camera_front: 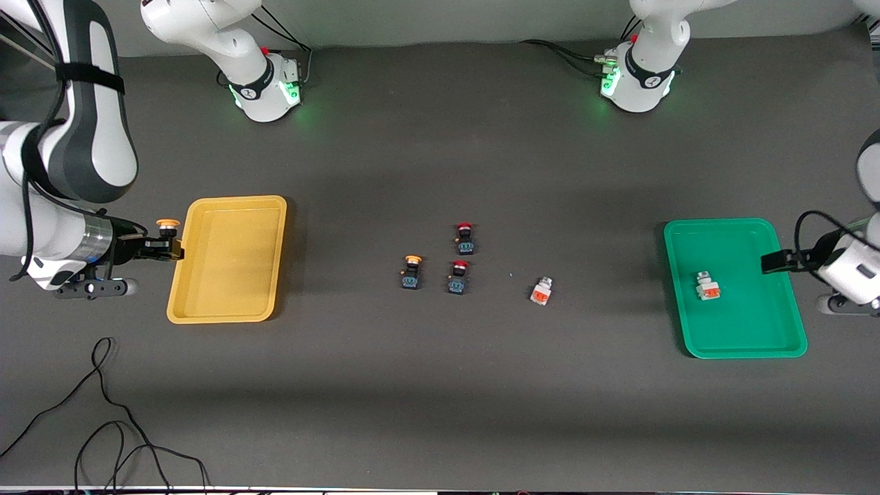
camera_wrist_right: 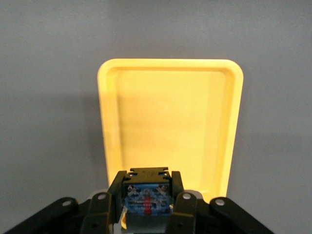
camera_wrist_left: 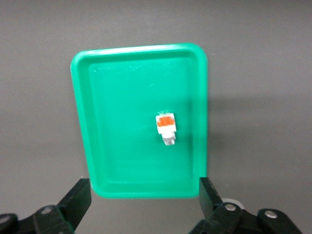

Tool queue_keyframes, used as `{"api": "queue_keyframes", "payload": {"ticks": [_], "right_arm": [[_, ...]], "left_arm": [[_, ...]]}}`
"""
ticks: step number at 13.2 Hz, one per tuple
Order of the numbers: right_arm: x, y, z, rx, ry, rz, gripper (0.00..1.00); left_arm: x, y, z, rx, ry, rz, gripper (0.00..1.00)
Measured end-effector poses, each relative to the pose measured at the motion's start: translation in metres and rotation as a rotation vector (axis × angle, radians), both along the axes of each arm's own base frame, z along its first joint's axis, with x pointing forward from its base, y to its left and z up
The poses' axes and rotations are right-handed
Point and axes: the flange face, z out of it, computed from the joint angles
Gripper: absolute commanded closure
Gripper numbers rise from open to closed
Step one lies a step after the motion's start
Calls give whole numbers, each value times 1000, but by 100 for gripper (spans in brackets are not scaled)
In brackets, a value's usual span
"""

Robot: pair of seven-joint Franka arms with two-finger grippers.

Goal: Place green and yellow buttons in trays
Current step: 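Set the blue button in the yellow tray while the left gripper grasps another white button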

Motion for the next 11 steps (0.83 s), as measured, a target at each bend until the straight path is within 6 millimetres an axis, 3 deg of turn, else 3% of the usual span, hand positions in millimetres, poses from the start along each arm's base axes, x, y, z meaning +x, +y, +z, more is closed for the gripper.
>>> {"api": "queue_keyframes", "payload": {"ticks": [2,4,8,11], "right_arm": [[-11,-16,-36,0,-25,12,100],[-26,-23,-80,7,-69,7,100],[-54,-33,-167,19,-98,12,100],[-58,-38,-200,19,-83,36,100]], "left_arm": [[4,-40,14,-17,-1,-93,1],[5,-93,7,-41,8,-185,1],[1,-215,-20,-71,8,-359,1],[-9,-292,-53,-140,23,-421,1]]}}
